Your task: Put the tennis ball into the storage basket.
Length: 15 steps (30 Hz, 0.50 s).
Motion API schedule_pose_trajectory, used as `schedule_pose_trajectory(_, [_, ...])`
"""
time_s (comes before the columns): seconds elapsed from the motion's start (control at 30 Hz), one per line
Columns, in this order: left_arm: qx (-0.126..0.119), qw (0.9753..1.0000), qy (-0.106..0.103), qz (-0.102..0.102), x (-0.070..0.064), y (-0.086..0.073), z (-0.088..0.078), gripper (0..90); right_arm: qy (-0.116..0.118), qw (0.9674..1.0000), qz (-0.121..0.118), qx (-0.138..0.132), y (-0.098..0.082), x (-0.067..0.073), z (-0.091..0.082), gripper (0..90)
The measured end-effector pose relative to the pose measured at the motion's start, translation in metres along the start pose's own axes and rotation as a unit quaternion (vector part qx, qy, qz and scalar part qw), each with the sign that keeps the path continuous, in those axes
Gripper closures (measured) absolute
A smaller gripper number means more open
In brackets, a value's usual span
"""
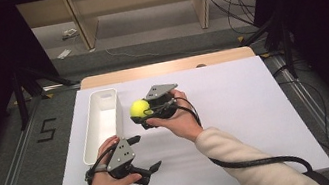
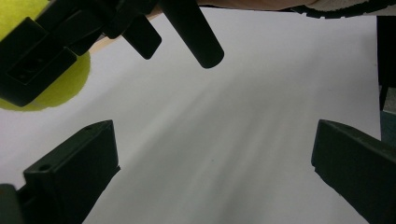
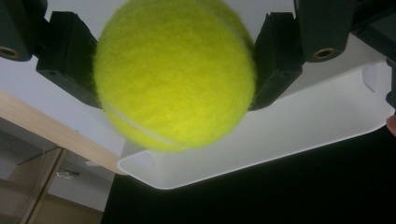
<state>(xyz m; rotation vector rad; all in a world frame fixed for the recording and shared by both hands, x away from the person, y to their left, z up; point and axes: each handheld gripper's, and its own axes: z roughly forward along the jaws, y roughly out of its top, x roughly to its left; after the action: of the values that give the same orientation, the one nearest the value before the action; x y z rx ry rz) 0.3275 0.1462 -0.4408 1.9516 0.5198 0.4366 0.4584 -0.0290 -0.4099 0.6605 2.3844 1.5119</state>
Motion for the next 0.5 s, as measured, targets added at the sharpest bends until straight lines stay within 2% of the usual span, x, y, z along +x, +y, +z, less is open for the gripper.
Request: schedule_pose_trajectory(0.5, [0.000, 1.0000, 0.000, 0.000, 0.0000, 0.0000, 0.0000, 0.1, -0.001, 1.0000, -0.001, -0.002, 0.0058, -0.0001, 0.0018, 26.1])
